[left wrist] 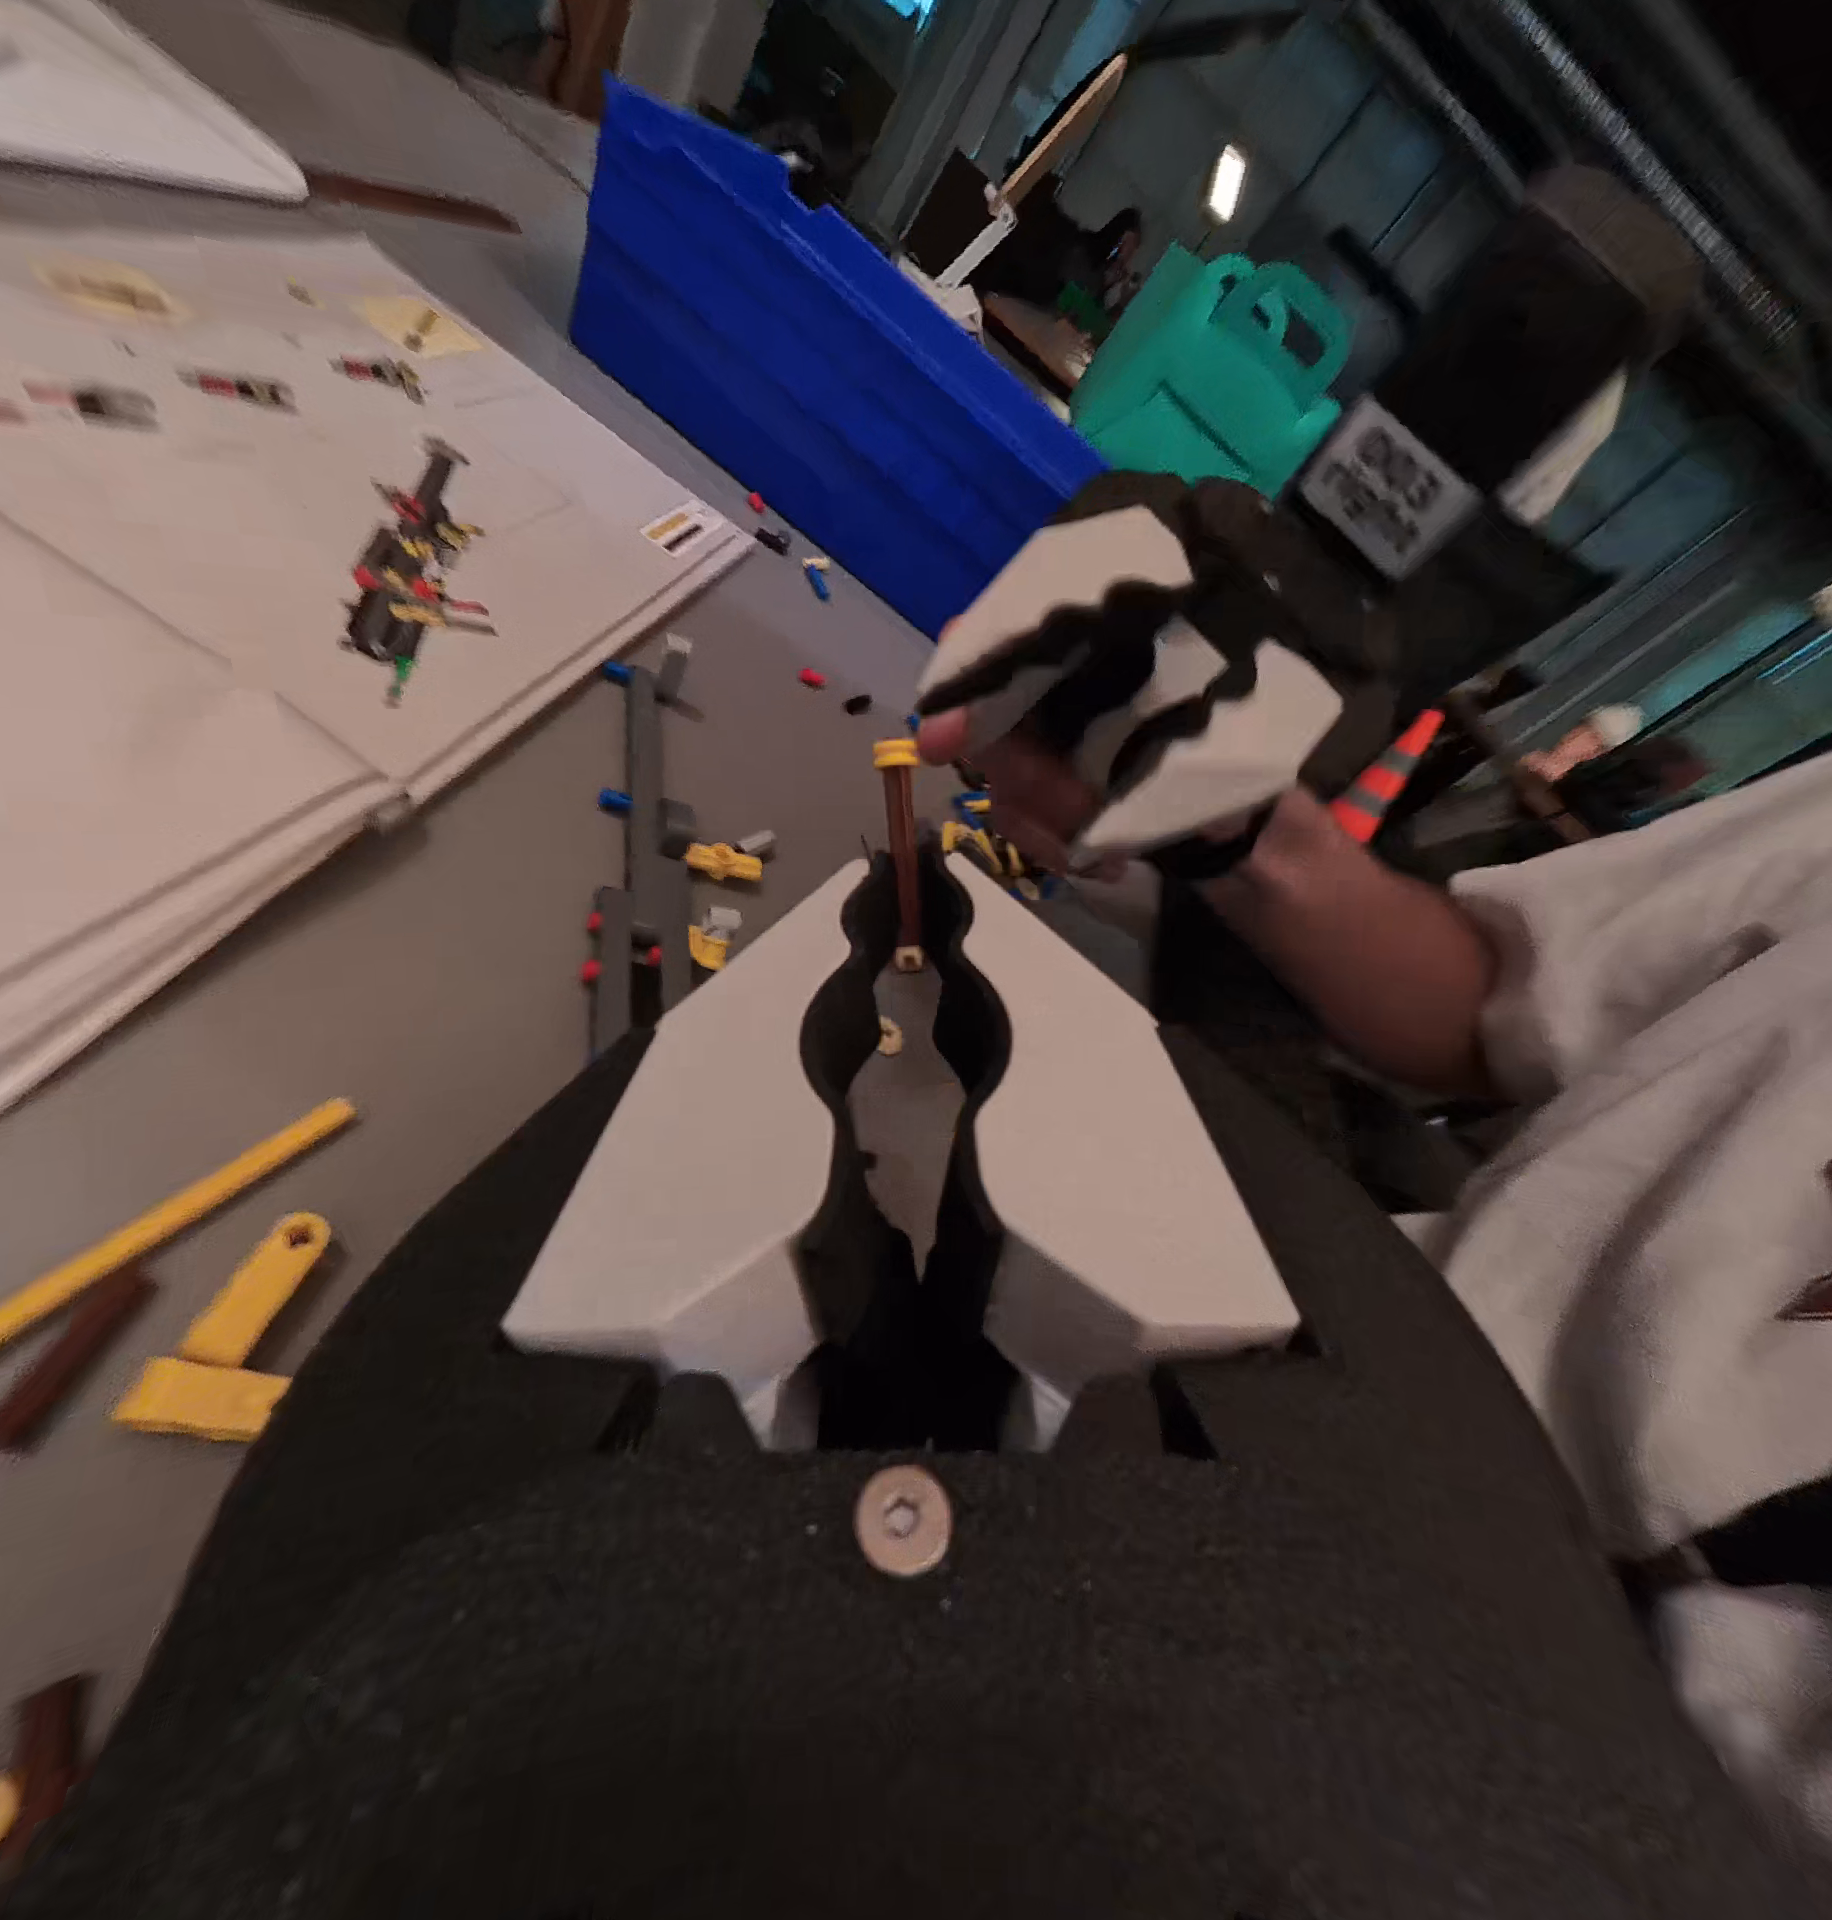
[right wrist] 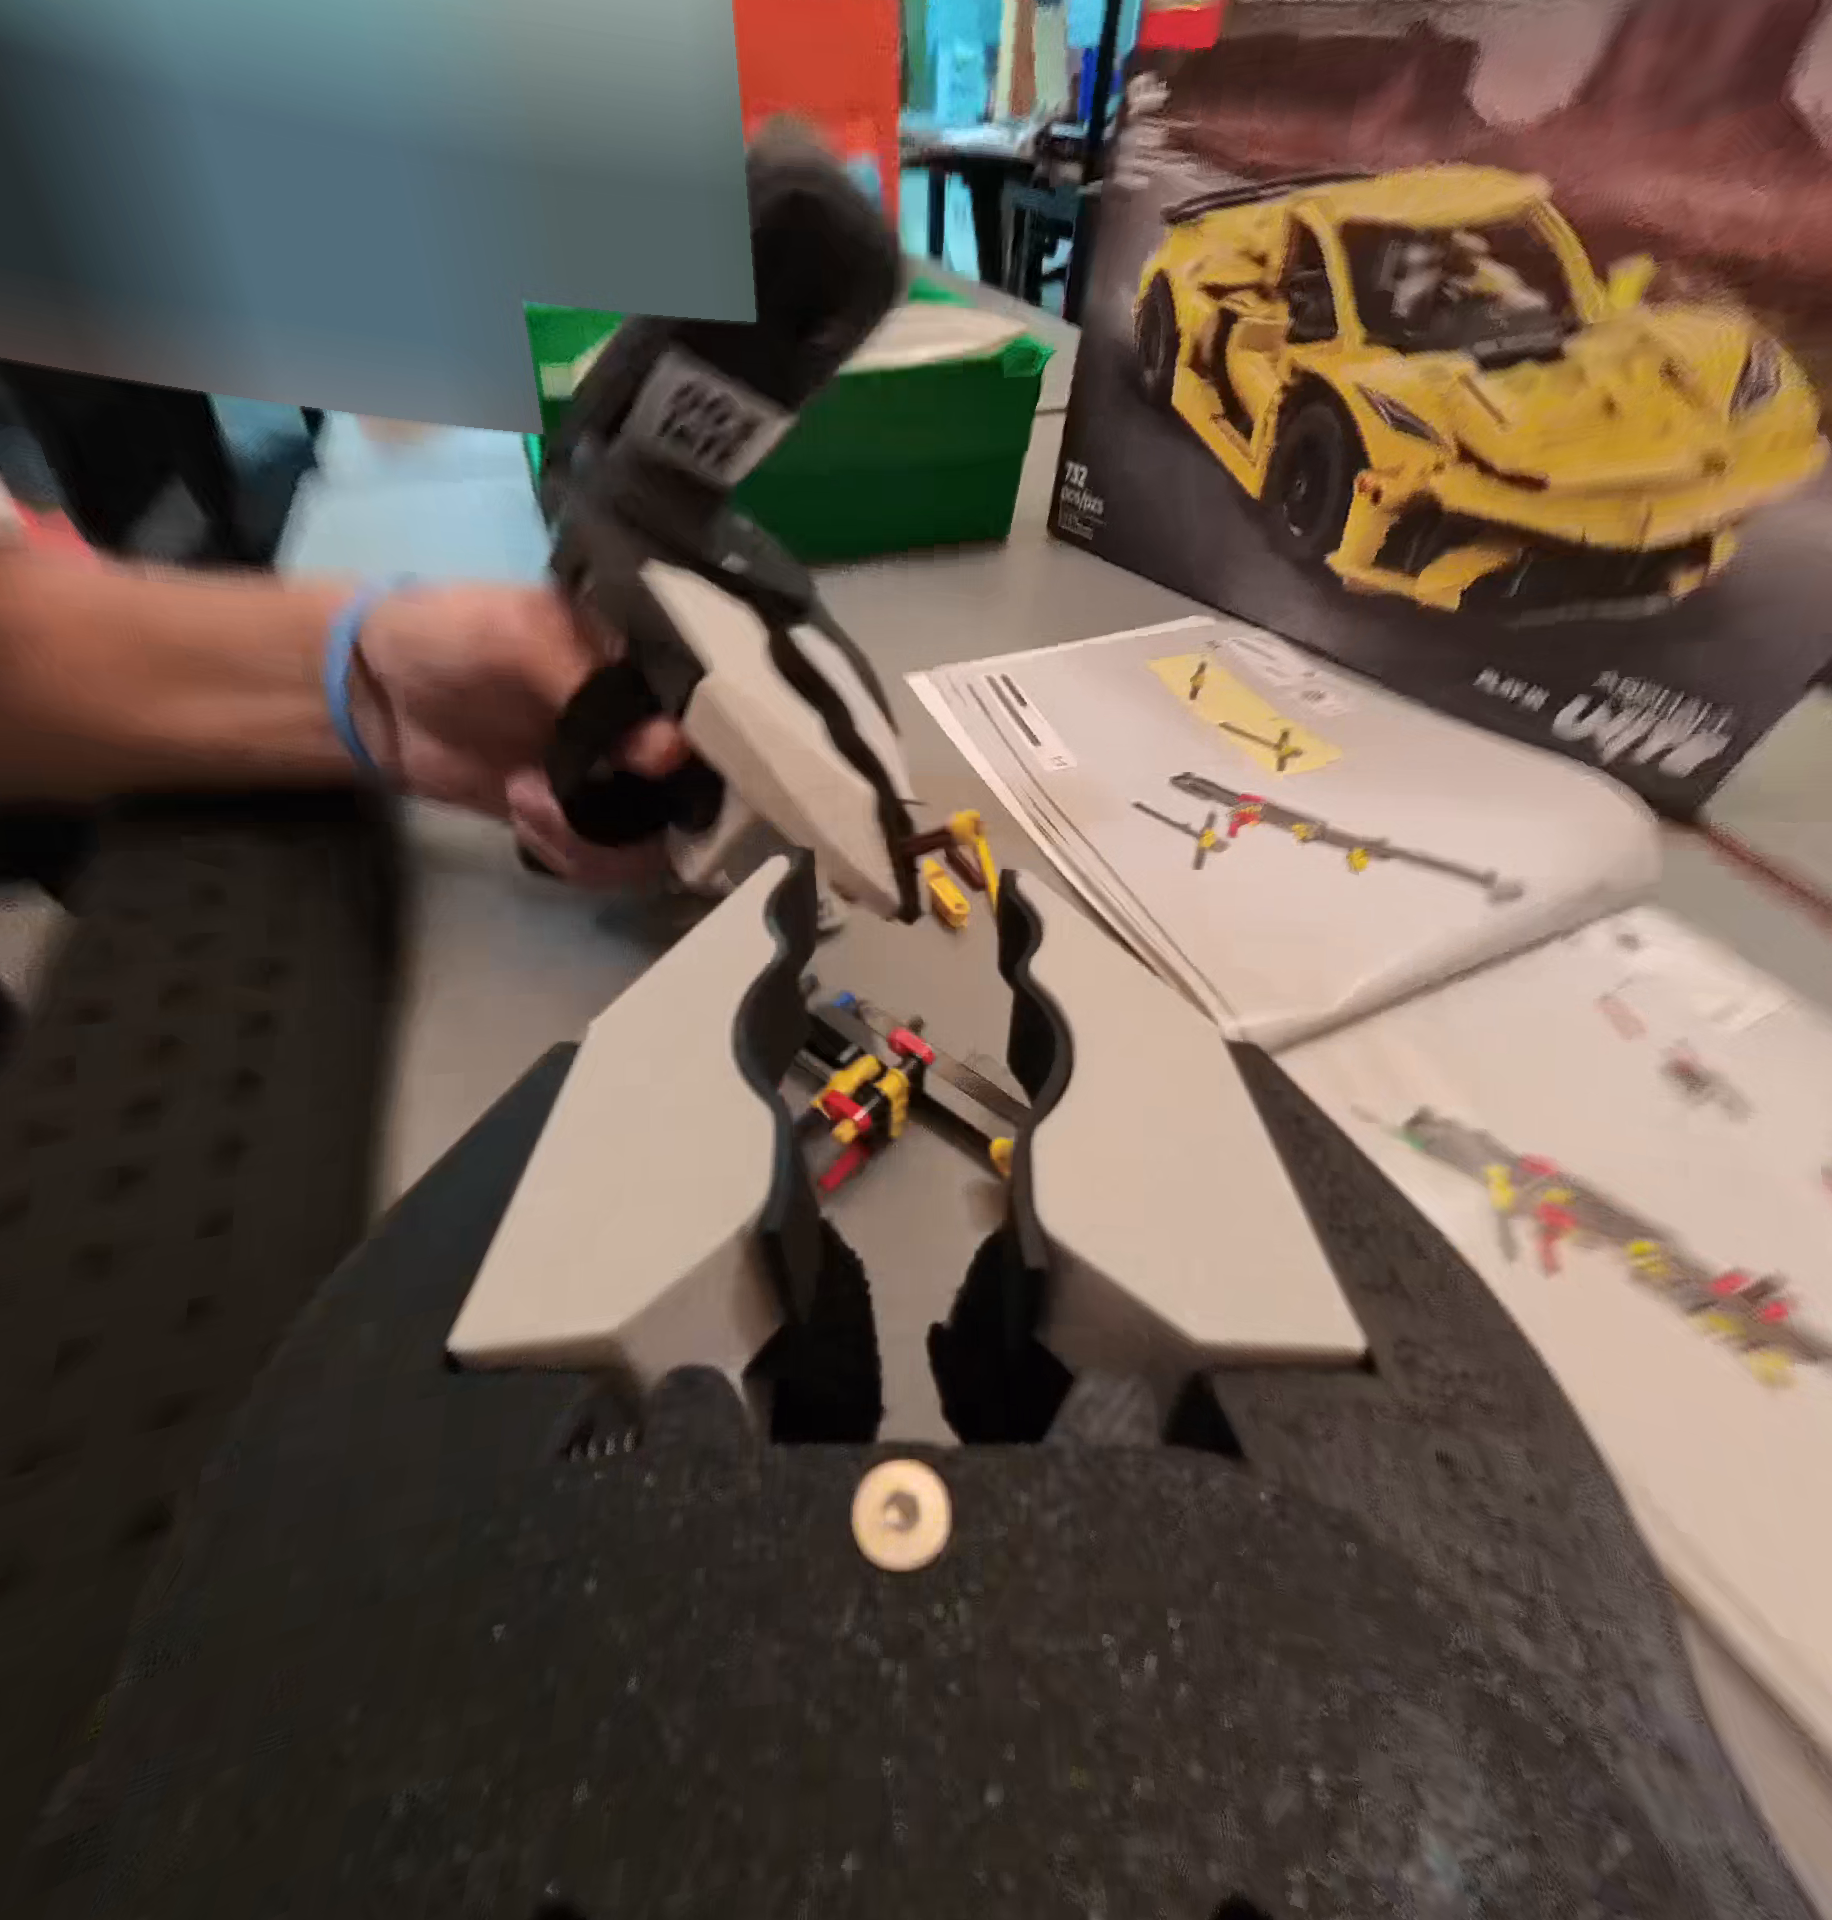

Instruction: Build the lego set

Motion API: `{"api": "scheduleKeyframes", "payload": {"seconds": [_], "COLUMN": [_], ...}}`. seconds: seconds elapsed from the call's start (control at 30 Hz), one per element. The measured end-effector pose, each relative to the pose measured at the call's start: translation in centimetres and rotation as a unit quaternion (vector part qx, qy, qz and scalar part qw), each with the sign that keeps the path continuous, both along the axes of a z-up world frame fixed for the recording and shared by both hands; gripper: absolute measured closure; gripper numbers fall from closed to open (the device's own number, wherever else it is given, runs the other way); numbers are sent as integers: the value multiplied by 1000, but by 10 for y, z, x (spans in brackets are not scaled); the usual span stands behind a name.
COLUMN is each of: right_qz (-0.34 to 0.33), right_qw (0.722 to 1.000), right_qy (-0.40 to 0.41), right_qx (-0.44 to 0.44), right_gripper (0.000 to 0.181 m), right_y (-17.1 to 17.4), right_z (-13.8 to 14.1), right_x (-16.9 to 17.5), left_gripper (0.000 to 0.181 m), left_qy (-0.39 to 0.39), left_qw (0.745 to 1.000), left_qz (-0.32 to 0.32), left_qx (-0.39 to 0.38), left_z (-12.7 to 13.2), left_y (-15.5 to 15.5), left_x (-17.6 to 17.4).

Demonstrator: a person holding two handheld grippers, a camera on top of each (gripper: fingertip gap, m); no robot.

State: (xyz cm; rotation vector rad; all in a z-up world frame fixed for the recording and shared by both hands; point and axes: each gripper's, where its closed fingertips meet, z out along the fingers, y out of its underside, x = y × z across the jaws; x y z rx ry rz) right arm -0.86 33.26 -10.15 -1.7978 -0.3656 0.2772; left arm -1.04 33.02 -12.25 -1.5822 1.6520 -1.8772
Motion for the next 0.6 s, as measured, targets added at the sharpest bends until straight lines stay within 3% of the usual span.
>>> {"api": "scheduleKeyframes", "payload": {"seconds": [0.07, 0.13, 0.37, 0.6], "right_qz": [26, 47, 67, 68], "right_qw": [991, 981, 986, 986], "right_qy": [130, 185, 148, 149], "right_qx": [-12, -20, -25, -32], "right_gripper": [148, 155, 176, 176], "right_y": [-2, -3, -7, -9], "right_z": [12, 15, 10, 7], "right_x": [6, 6, -6, -4], "left_gripper": [179, 179, 179, 179], "left_qy": [-36, -72, -83, -80], "left_qw": [997, 988, 981, 981], "left_qz": [-1, -4, -17, -18], "left_qx": [66, 138, 176, 178], "left_z": [6, 9, 5, 4], "left_y": [-3, -10, -22, -22], "left_x": [-1, -2, -3, -2]}}
